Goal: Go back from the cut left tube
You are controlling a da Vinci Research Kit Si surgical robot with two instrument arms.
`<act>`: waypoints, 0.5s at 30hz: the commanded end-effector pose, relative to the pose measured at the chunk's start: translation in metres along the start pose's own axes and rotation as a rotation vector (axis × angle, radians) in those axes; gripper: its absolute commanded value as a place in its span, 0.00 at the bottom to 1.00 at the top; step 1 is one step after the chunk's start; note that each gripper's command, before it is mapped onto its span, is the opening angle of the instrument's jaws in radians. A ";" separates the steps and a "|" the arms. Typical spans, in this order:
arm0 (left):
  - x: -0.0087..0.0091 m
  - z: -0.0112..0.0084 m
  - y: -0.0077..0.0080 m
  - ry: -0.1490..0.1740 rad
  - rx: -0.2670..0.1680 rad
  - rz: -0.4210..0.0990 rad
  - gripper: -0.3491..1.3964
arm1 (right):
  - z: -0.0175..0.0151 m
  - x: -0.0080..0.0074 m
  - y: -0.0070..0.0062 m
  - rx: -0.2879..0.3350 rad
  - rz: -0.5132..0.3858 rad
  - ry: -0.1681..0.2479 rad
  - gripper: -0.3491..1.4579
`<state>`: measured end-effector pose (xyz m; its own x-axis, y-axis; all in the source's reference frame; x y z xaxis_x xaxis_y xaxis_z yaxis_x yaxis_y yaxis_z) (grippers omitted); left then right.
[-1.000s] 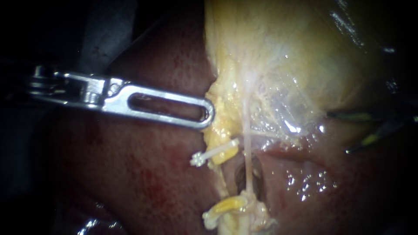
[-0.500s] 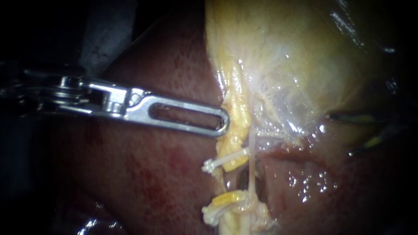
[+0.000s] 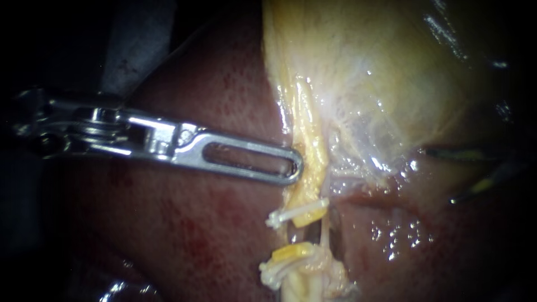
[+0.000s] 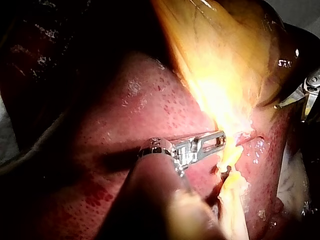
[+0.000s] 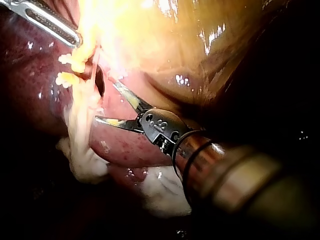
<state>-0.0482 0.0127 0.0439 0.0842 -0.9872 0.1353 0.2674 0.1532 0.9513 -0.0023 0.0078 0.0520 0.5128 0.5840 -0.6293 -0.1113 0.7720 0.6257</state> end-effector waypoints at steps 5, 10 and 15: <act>0.0000 0.0000 0.0000 -0.001 -0.001 -0.001 0.00 | -0.0001 0.0000 0.0000 0.000 0.000 0.000 0.92; 0.0000 0.0001 0.0000 -0.001 -0.001 -0.001 0.00 | -0.0001 0.0000 0.0000 0.000 0.000 0.000 0.92; 0.0000 0.0001 0.0000 -0.001 -0.001 0.000 0.00 | -0.0001 -0.0001 0.0000 0.000 0.000 0.000 0.92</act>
